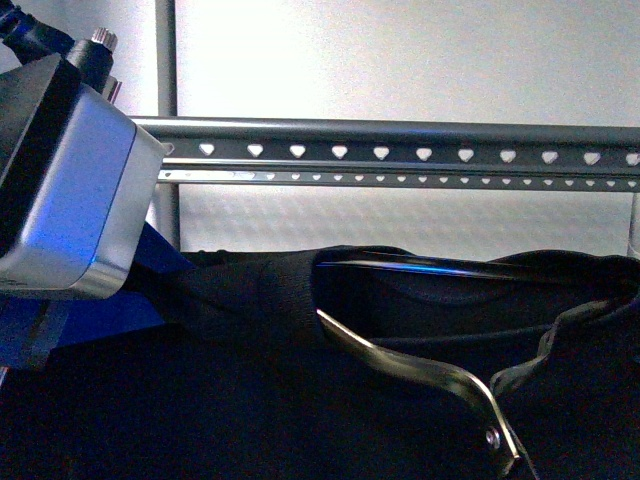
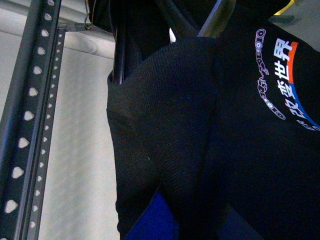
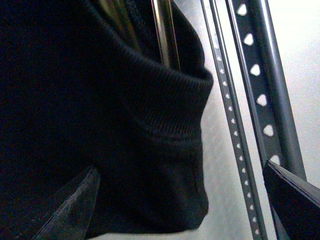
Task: Hang clothes on hanger
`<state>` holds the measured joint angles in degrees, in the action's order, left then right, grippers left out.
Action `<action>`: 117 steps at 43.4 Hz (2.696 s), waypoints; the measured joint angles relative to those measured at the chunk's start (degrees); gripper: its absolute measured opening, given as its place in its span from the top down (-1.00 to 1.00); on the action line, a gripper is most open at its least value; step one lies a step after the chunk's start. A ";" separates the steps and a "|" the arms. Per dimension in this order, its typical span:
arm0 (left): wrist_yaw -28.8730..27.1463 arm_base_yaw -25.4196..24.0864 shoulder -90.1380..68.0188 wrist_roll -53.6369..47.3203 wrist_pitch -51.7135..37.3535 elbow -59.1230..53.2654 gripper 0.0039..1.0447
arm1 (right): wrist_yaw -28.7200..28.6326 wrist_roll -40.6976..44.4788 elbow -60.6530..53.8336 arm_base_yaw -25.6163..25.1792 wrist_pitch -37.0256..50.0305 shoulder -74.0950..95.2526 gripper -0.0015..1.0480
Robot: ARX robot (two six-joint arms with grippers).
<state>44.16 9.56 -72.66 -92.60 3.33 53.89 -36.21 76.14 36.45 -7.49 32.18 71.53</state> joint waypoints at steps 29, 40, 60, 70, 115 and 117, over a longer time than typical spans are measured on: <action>-0.46 -0.02 0.00 0.09 0.00 0.00 0.93 | 4.24 -3.74 6.14 4.94 3.34 9.94 0.53; 0.48 -0.02 0.39 1.01 -0.48 0.04 0.45 | 1.66 -4.83 5.14 1.62 1.95 10.56 0.77; 0.63 -0.02 0.63 1.01 -0.50 0.04 -0.87 | -4.70 -15.47 2.01 -15.10 -17.38 11.06 0.81; 0.28 -0.02 0.61 1.07 -0.48 0.02 -0.88 | -6.03 -26.03 2.97 -19.50 -29.75 5.95 0.81; -57.29 12.76 6.29 53.83 -37.09 -9.38 -0.88 | -4.70 -72.22 28.33 -8.04 -41.99 3.15 0.83; -57.92 12.92 6.27 57.92 -37.13 -9.64 -0.88 | -4.81 -72.04 28.57 -7.96 -41.99 2.25 0.84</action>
<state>-13.76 22.48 -66.39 -34.68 -33.80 44.25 -41.01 4.10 65.01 -15.44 -9.80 73.78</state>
